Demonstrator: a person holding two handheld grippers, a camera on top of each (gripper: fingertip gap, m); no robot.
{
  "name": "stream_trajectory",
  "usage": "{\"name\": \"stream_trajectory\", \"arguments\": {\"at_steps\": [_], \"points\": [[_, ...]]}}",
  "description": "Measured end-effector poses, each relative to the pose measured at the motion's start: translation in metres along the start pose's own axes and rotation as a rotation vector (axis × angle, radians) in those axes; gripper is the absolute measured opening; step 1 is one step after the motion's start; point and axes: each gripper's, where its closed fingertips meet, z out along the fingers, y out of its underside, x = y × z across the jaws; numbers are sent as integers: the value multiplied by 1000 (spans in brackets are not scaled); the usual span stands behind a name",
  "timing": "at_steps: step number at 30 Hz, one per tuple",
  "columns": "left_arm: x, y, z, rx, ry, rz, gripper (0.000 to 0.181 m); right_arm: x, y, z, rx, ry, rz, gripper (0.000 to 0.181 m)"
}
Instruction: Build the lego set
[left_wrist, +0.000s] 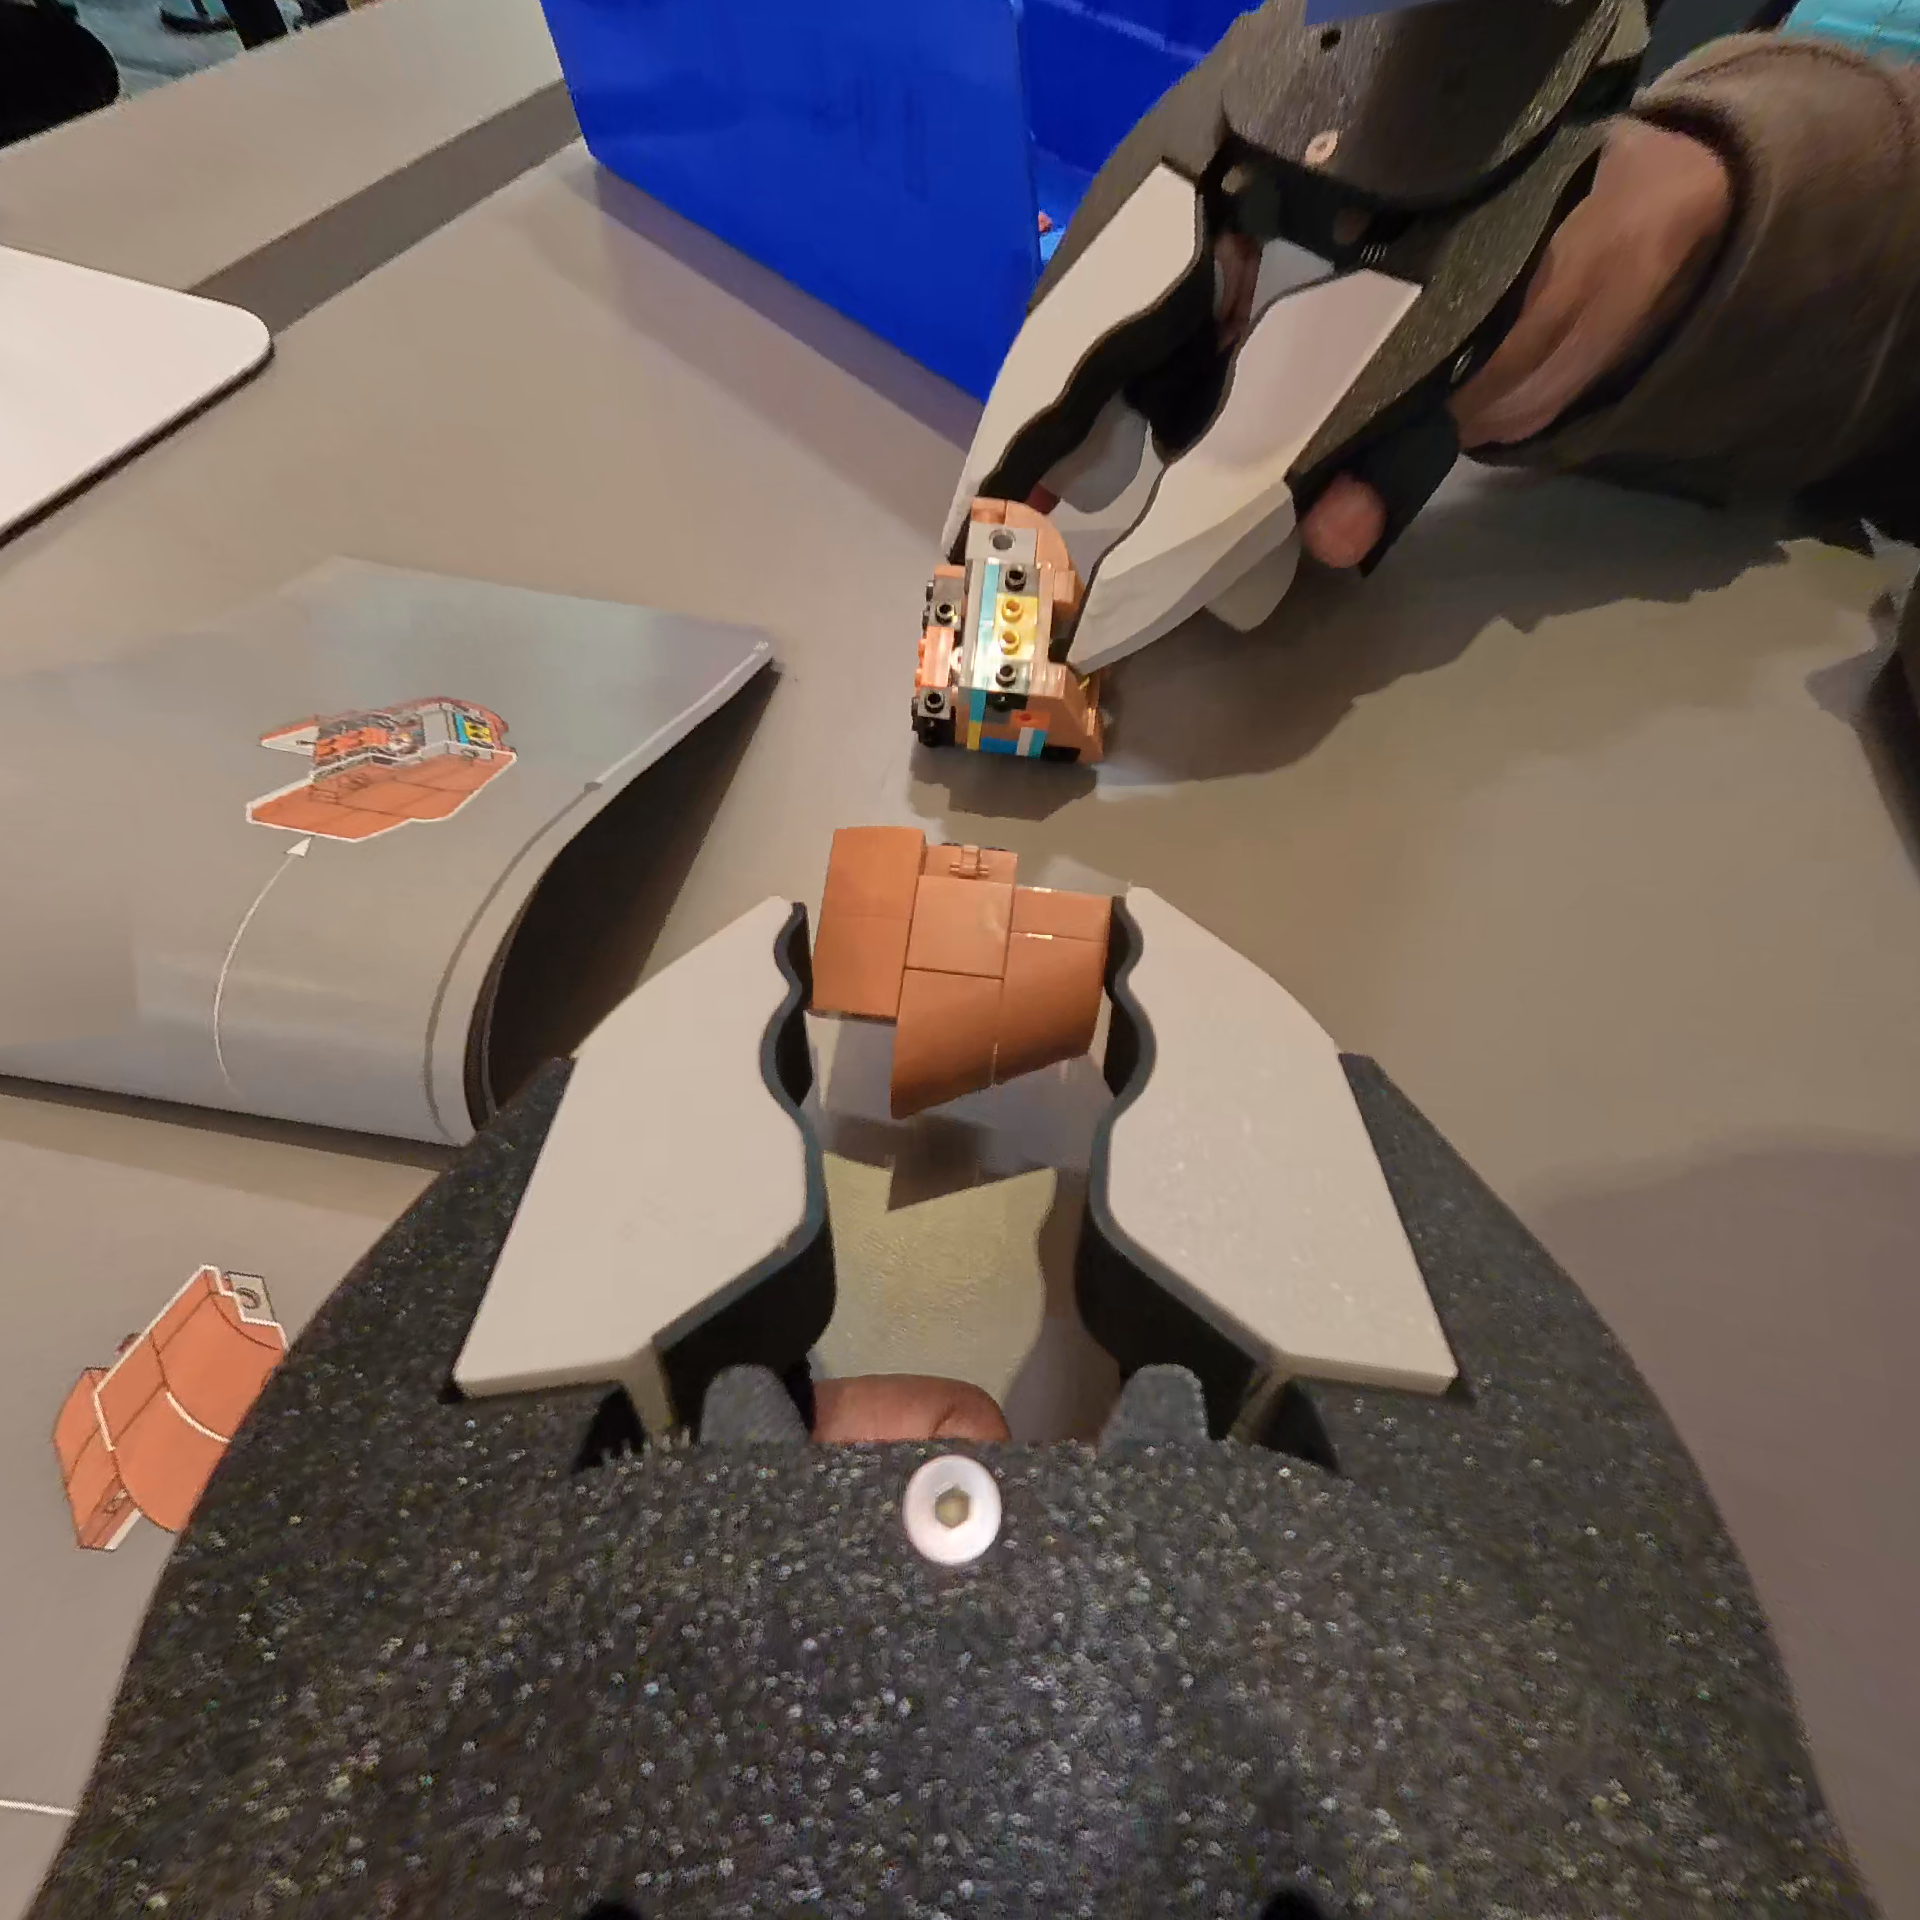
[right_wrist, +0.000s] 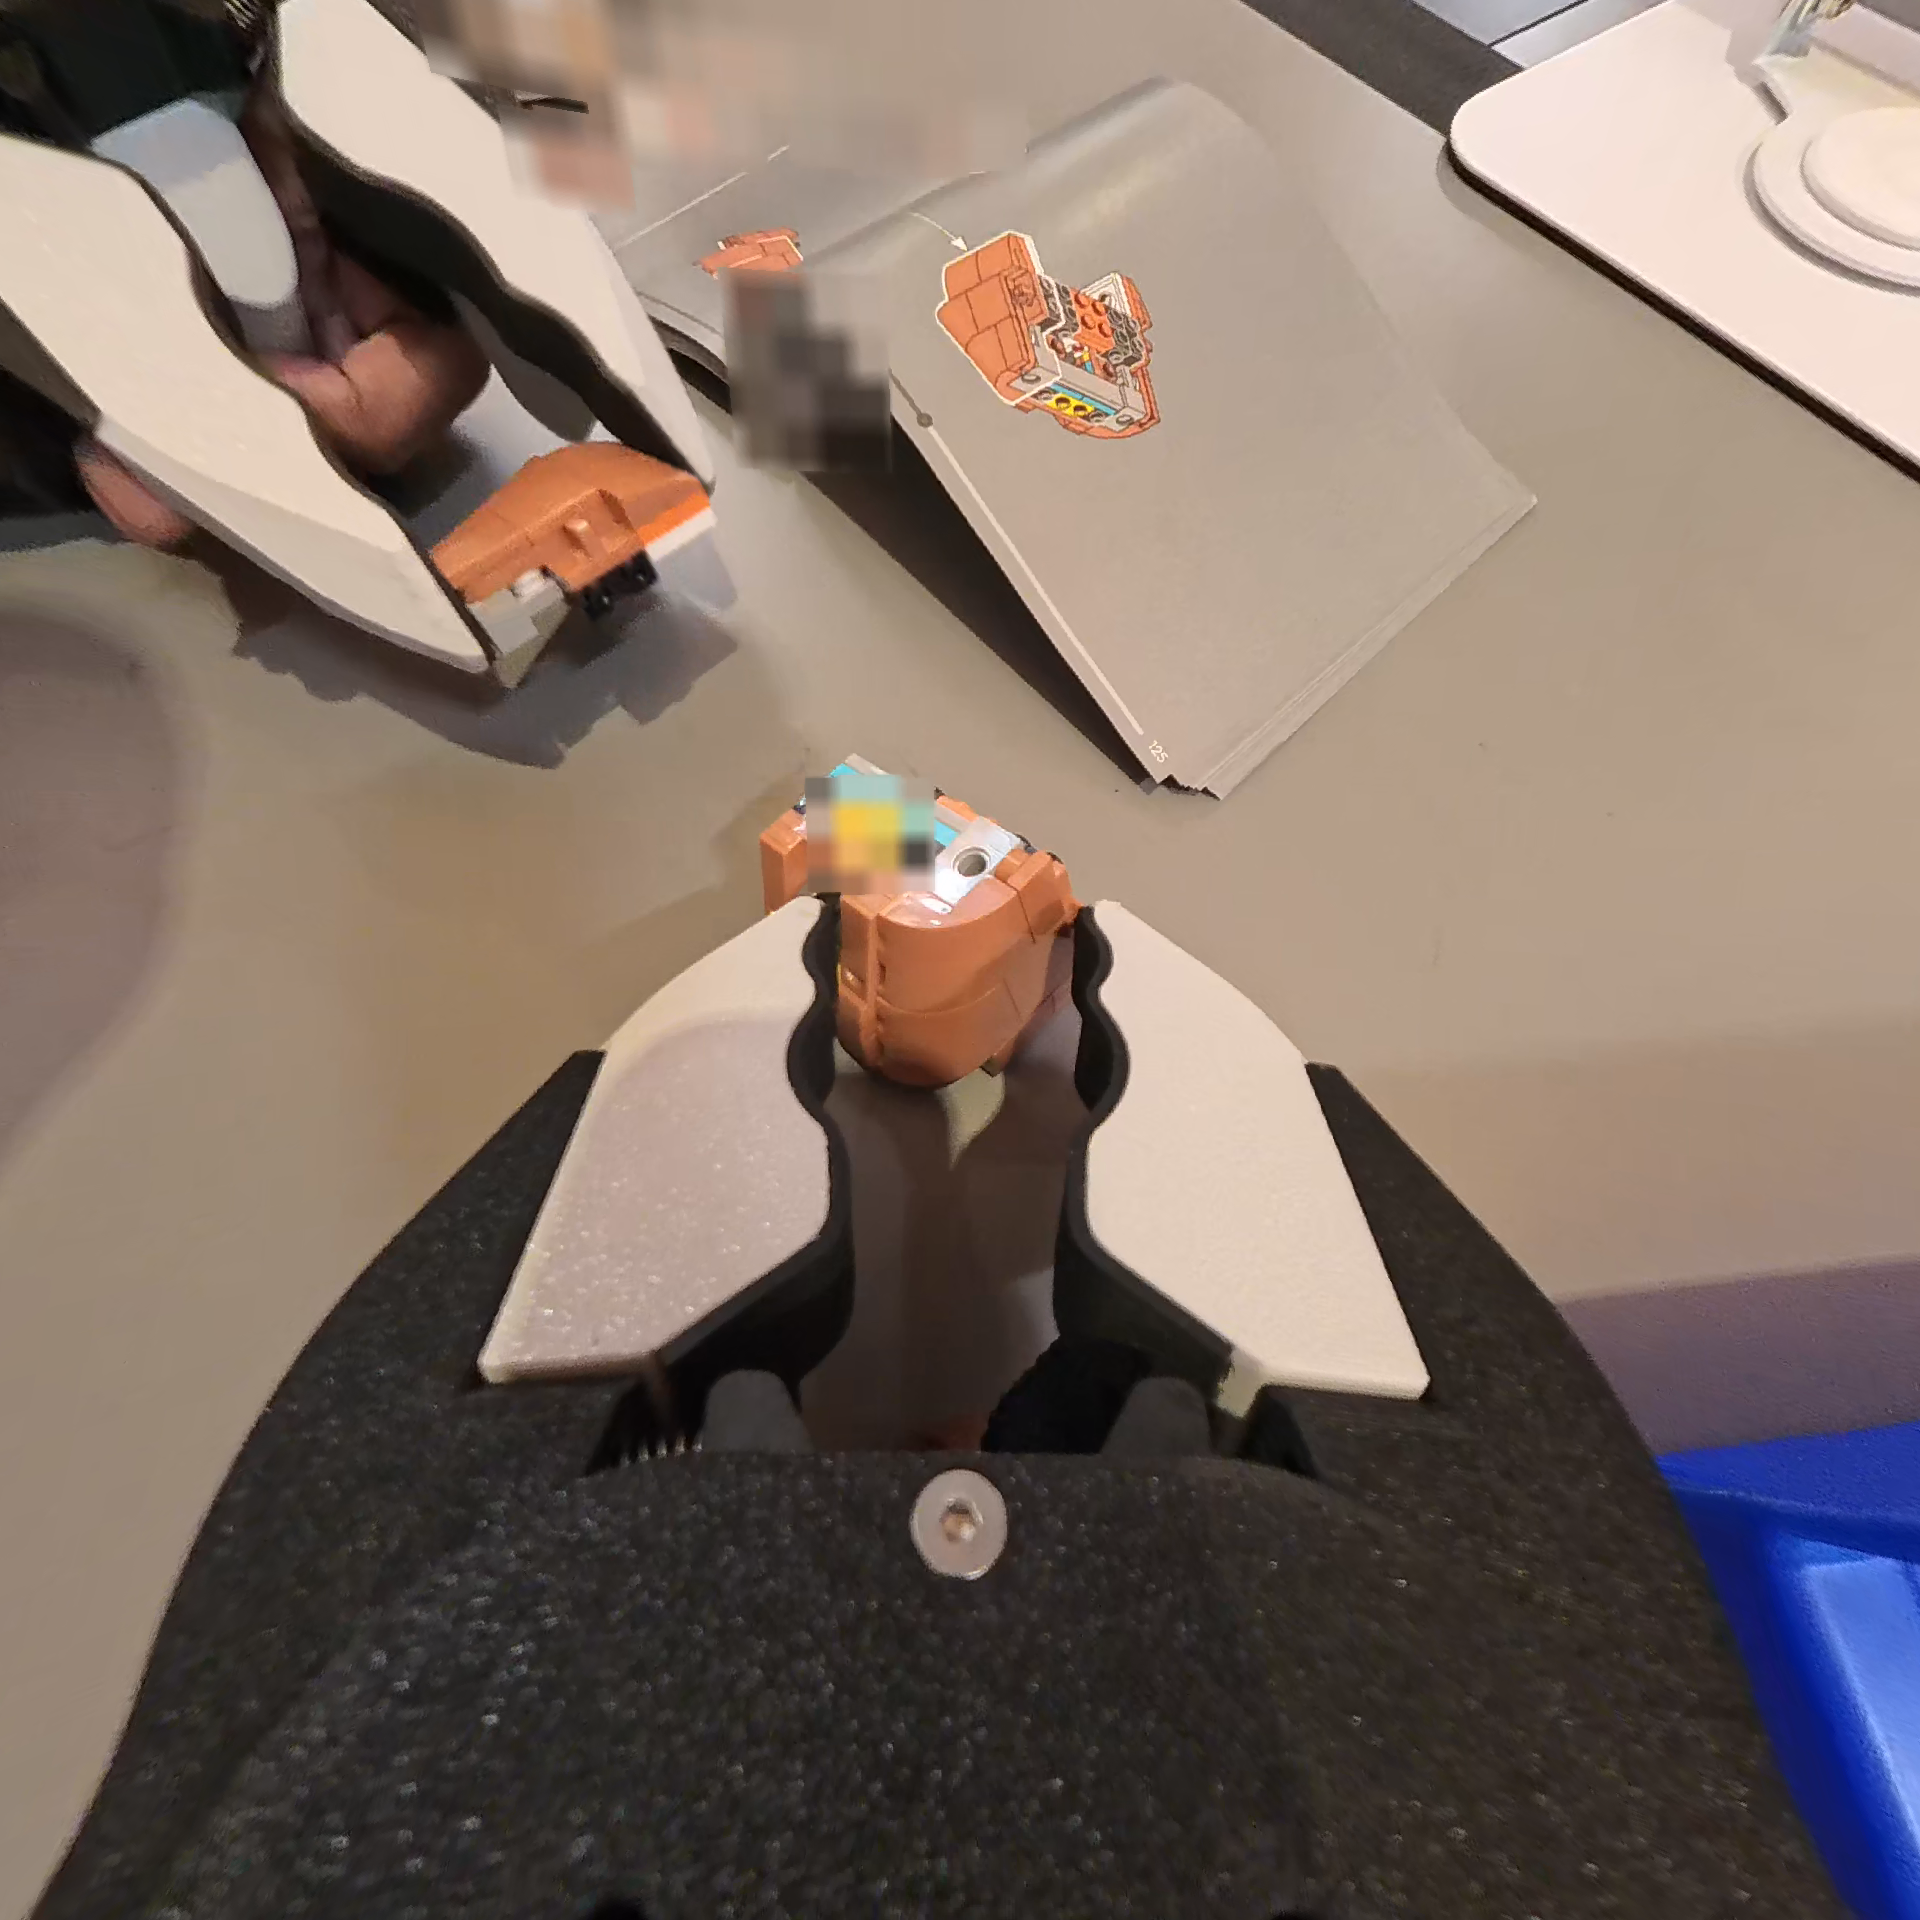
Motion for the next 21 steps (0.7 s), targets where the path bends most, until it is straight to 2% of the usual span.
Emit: {"name": "stream_trajectory", "arguments": {"at_steps": [8, 15, 21], "points": [[-2, -8, -3, 61, 5, -16, 55, -2, 0, -3, 2, -6, -25, 45], [-1, -8, -1, 58, -1, -6, 55, 1, 2, -3, -74, 55, -104, 58], [0, -10, -1, 67, -11, 11, 55, -2, 4, 2, -124, 91, -165, 54]]}}
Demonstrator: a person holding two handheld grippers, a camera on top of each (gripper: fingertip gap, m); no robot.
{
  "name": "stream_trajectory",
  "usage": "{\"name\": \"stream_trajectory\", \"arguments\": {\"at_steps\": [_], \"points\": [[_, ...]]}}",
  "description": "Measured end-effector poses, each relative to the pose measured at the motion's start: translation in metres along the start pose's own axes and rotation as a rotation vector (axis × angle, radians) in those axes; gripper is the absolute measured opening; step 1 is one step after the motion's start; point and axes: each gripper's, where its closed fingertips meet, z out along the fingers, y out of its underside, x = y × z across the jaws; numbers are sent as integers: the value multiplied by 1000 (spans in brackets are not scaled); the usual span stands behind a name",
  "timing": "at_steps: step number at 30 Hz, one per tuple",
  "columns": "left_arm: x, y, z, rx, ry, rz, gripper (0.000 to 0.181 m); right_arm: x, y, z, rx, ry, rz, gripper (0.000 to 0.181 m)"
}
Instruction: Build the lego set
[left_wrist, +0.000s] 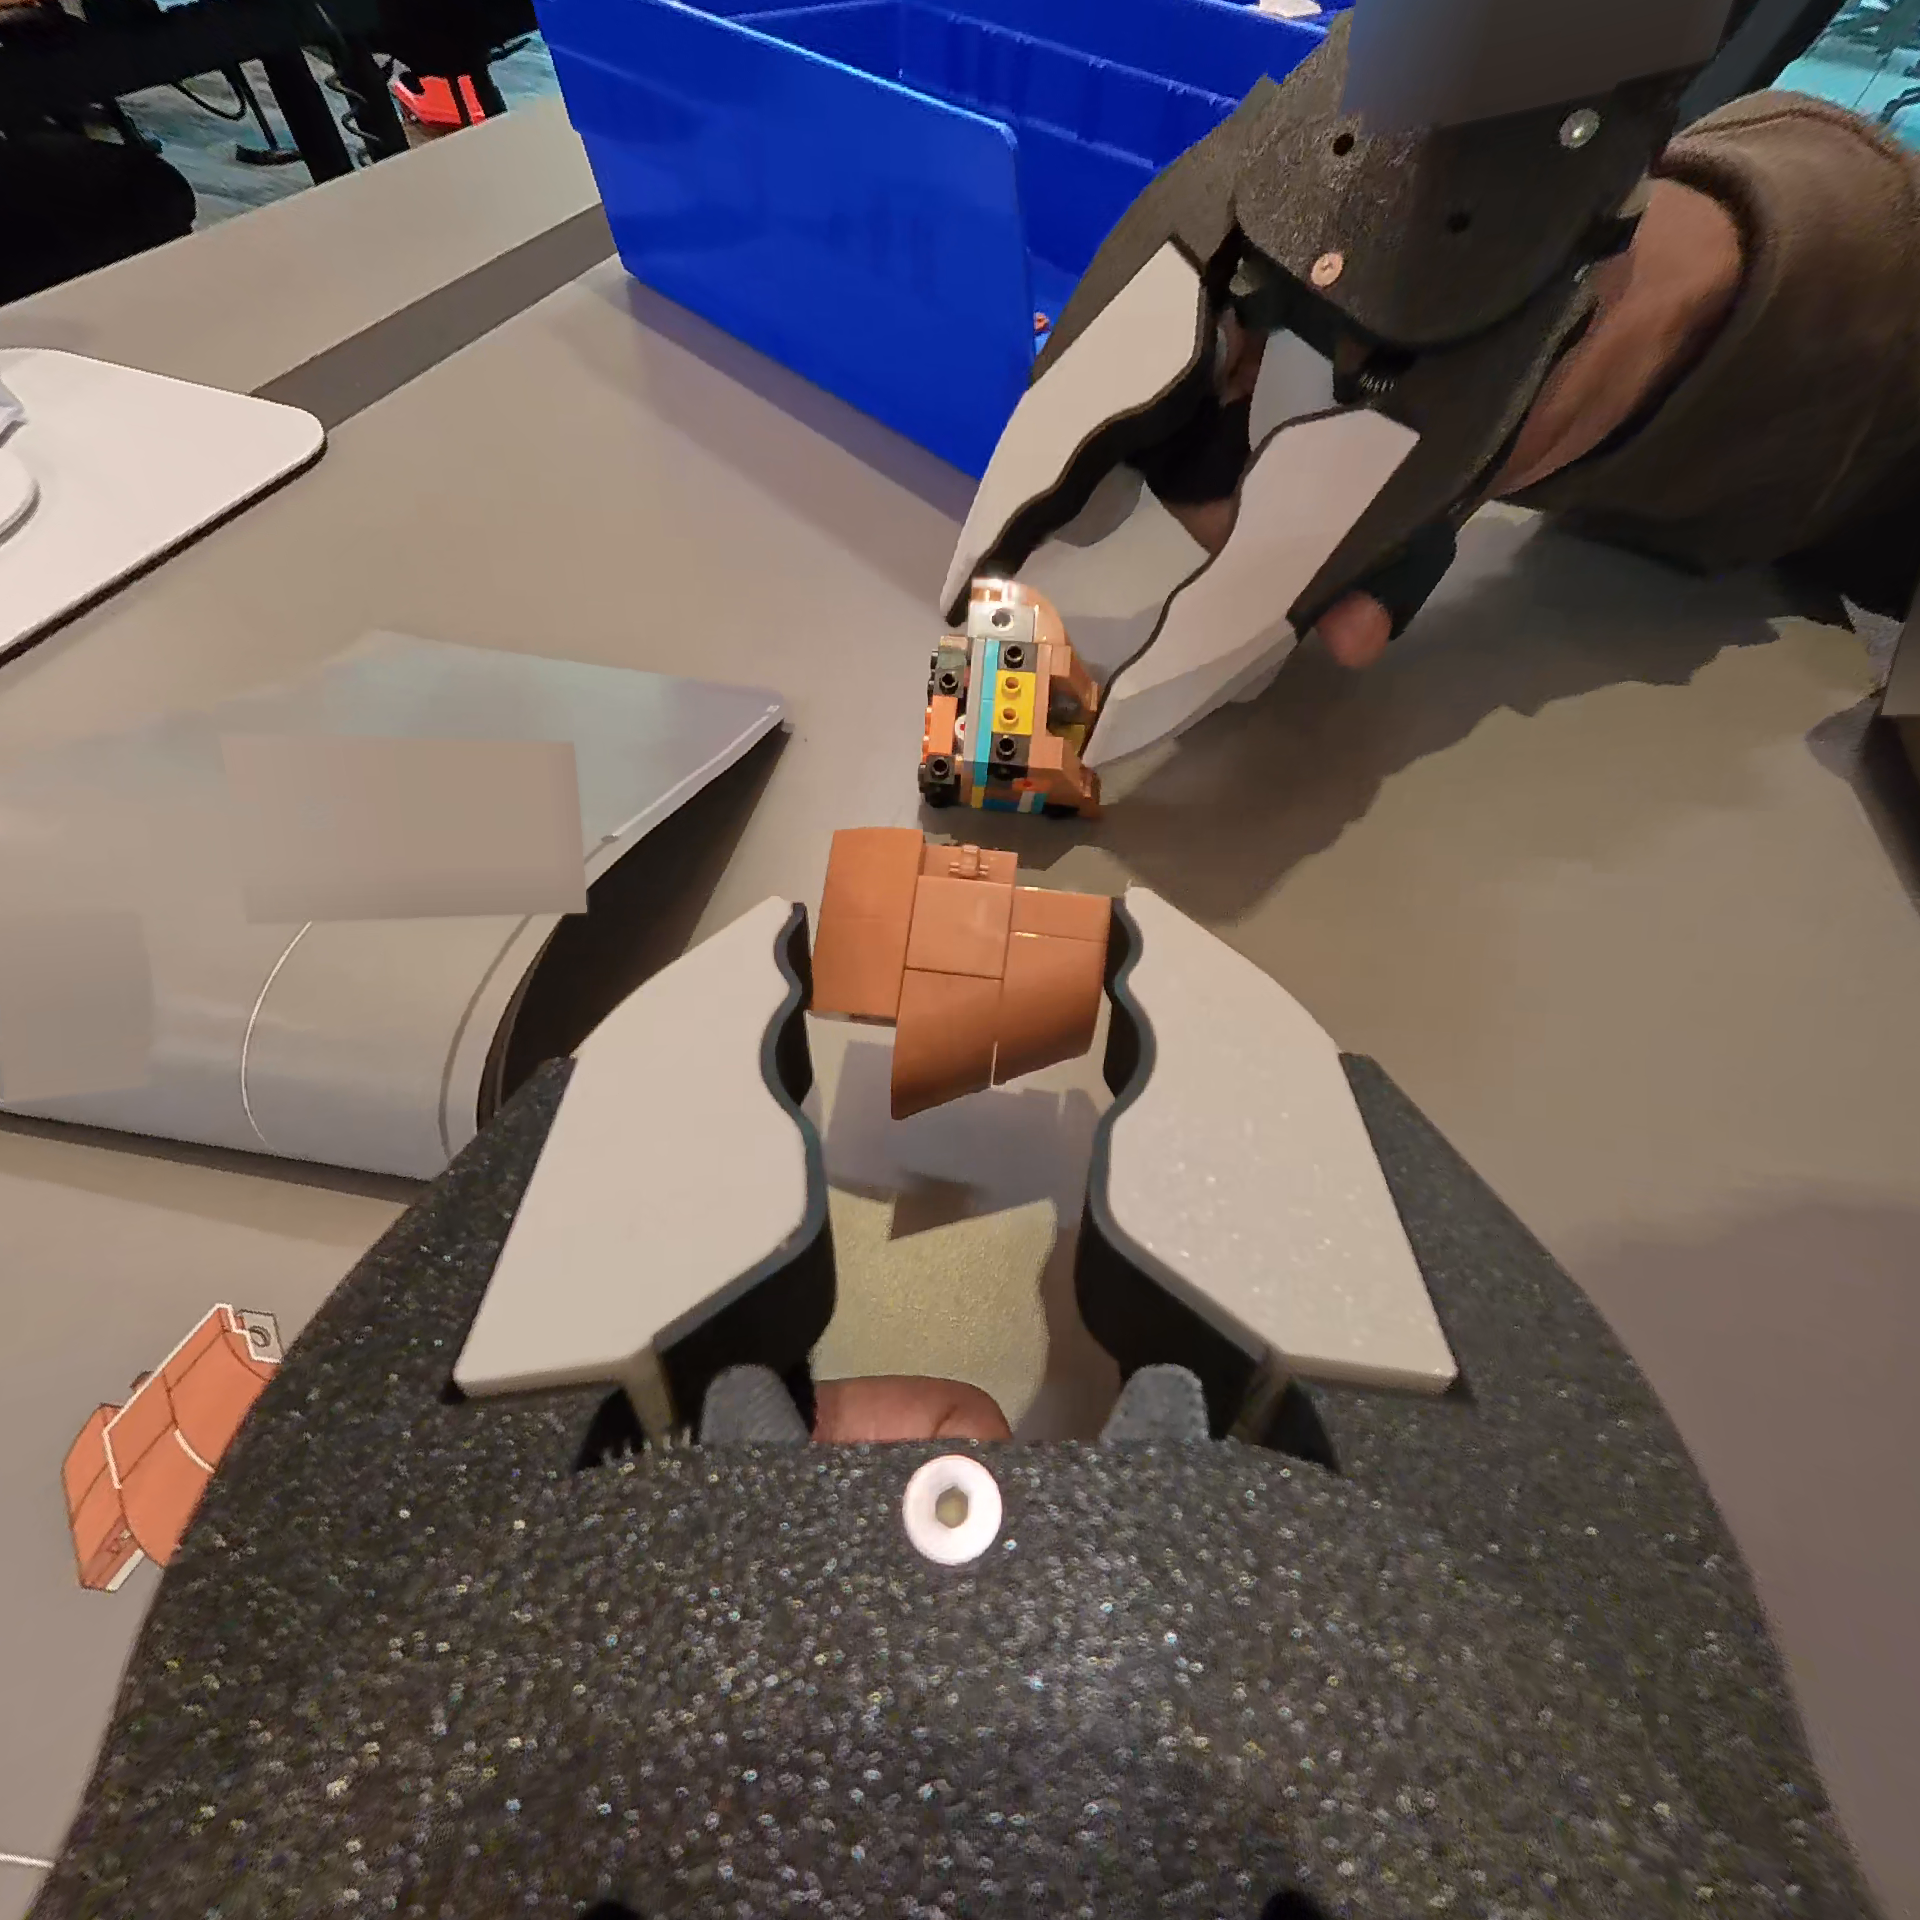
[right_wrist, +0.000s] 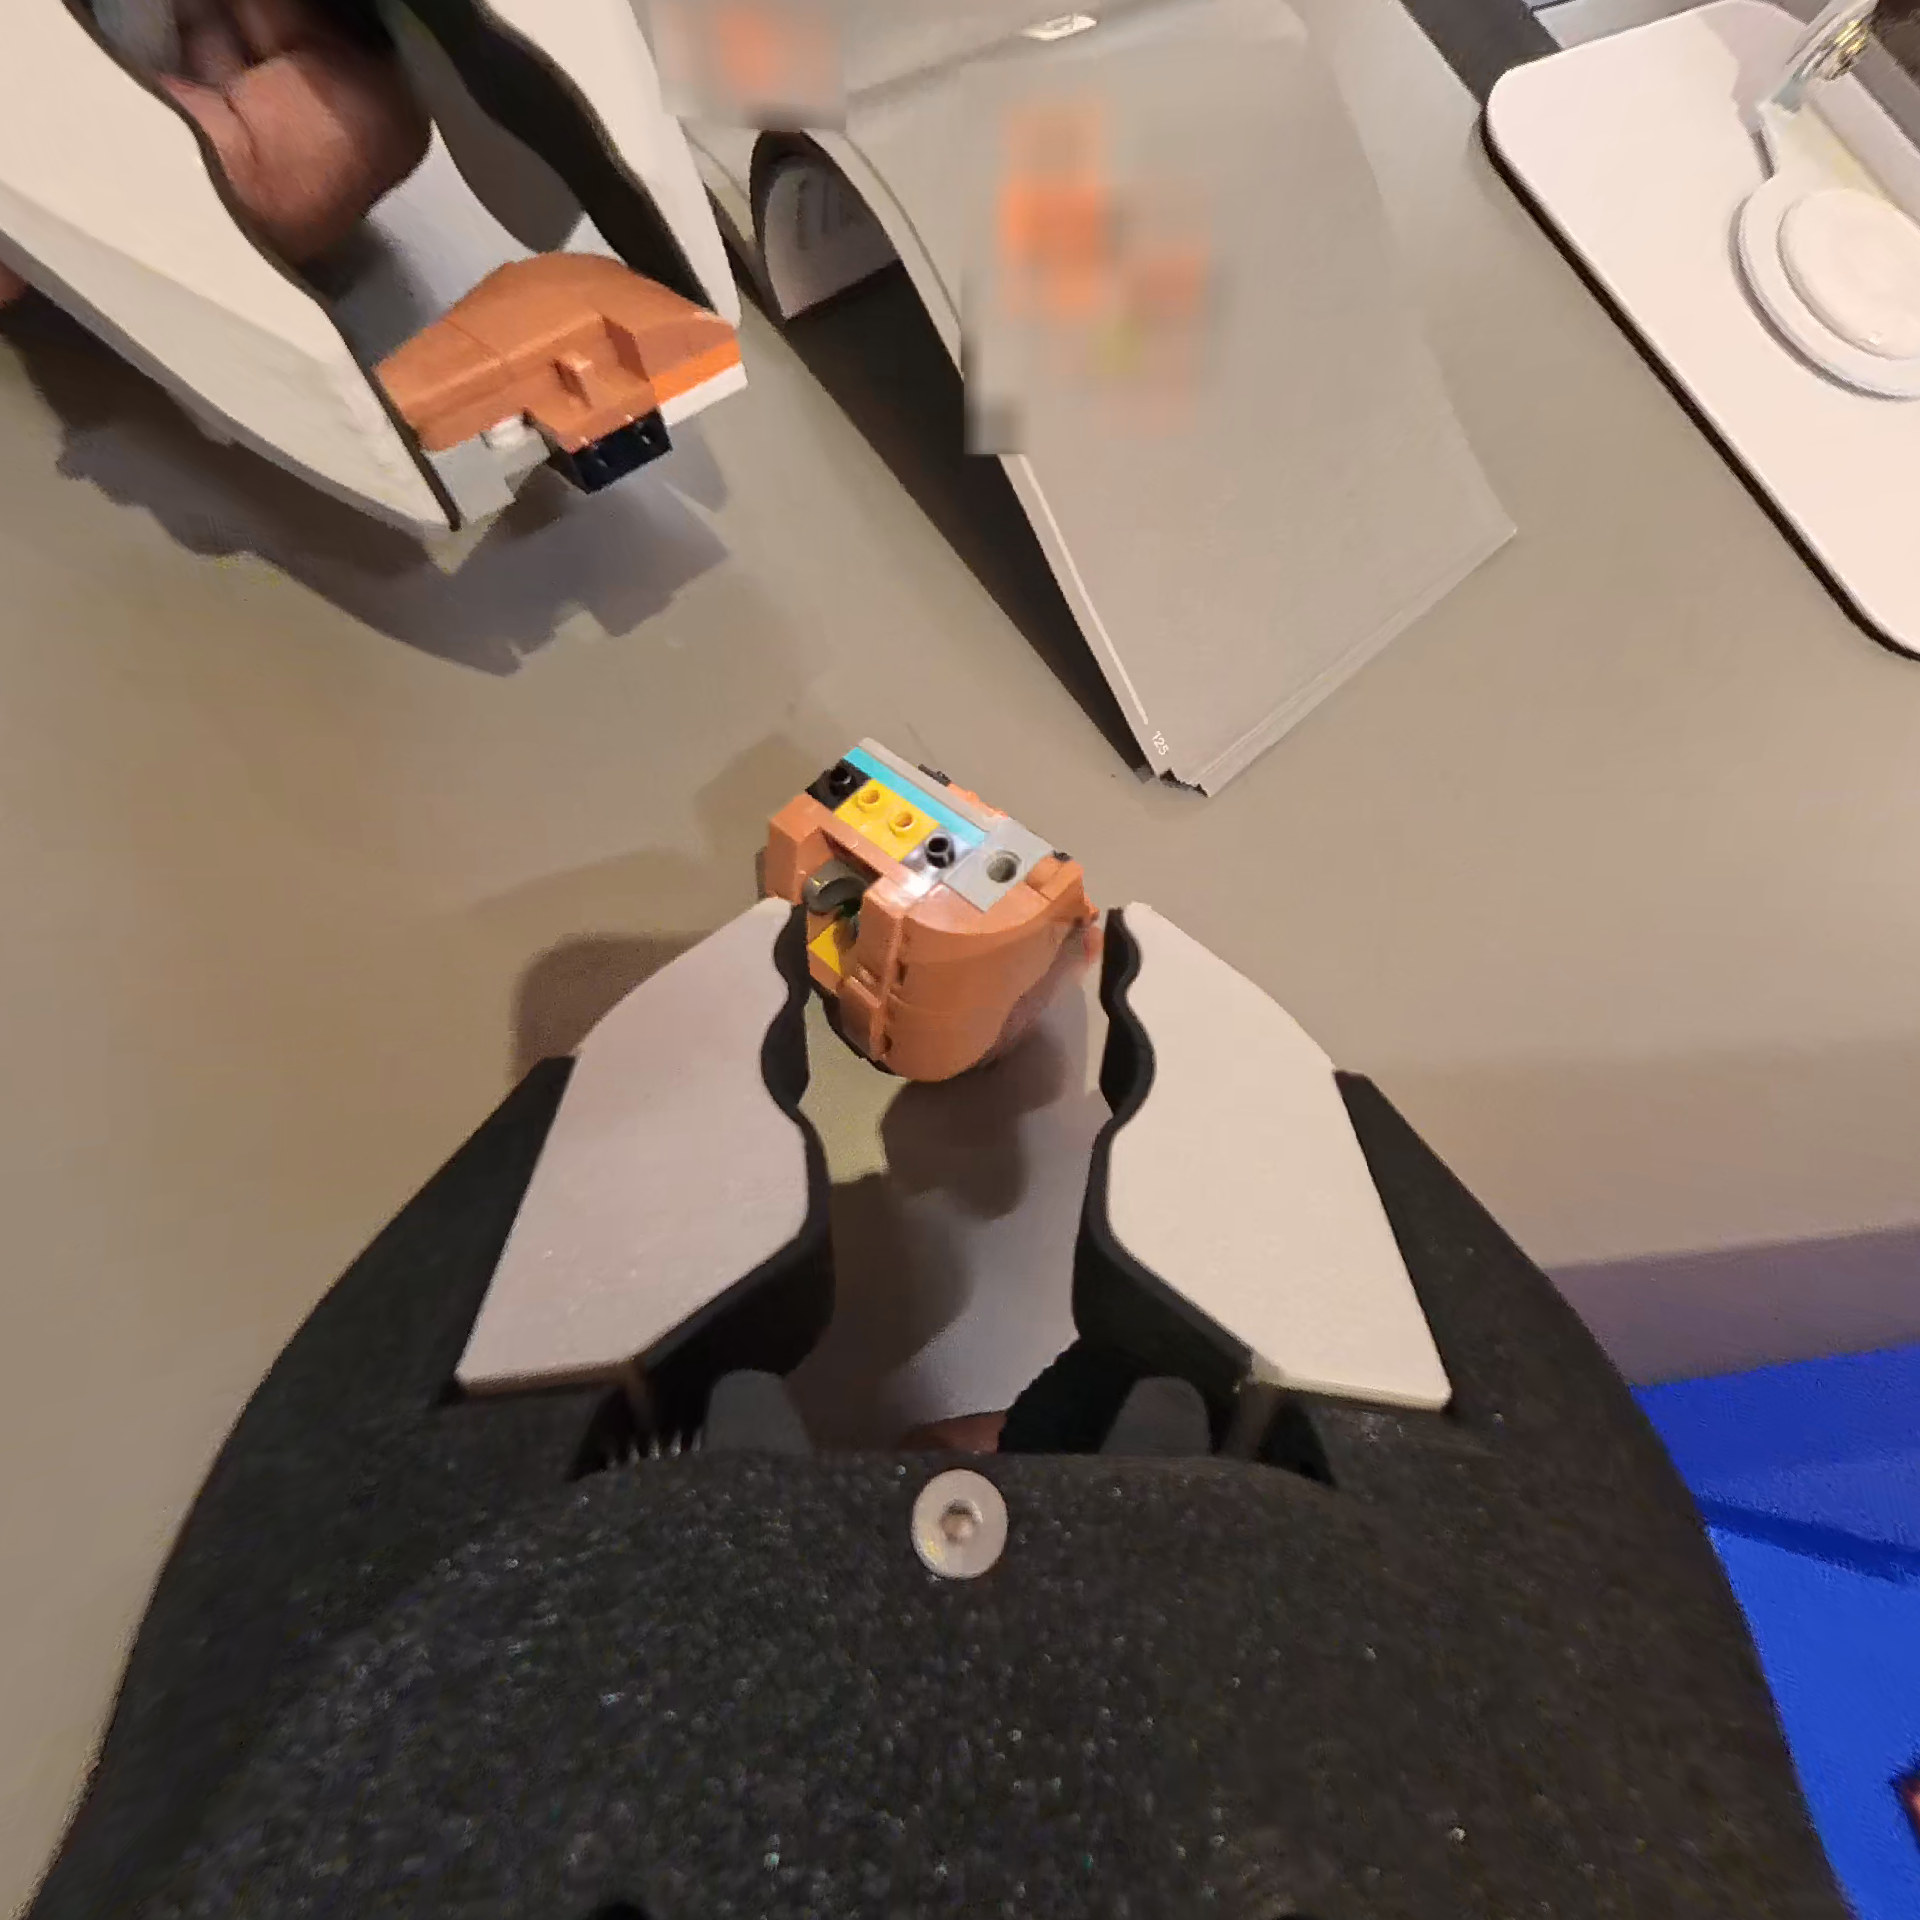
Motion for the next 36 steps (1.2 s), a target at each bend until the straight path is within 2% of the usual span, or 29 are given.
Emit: {"name": "stream_trajectory", "arguments": {"at_steps": [4, 8, 14, 23, 28, 36], "points": [[1, -1, 1, 3, -7, 26, 55, 3, 0, 0, 9, 36, -21, 42], [2, -1, 1, 9, -9, 30, 55, 4, -3, 1, 54, 8, 48, 42], [2, -6, 0, 41, -7, -1, 55, 8, -17, -5, 193, -216, 426, 42], [0, -14, -1, 92, -15, -50, 55, 7, -31, -9, 309, -418, 770, 42], [-4, -25, -4, 183, -9, -172, 55, 7, -43, -11, 390, -510, 930, 42], [-14, -43, -16, 386, 101, -521, 54, 0, -60, -13, 474, -605, 1047, 42]]}}
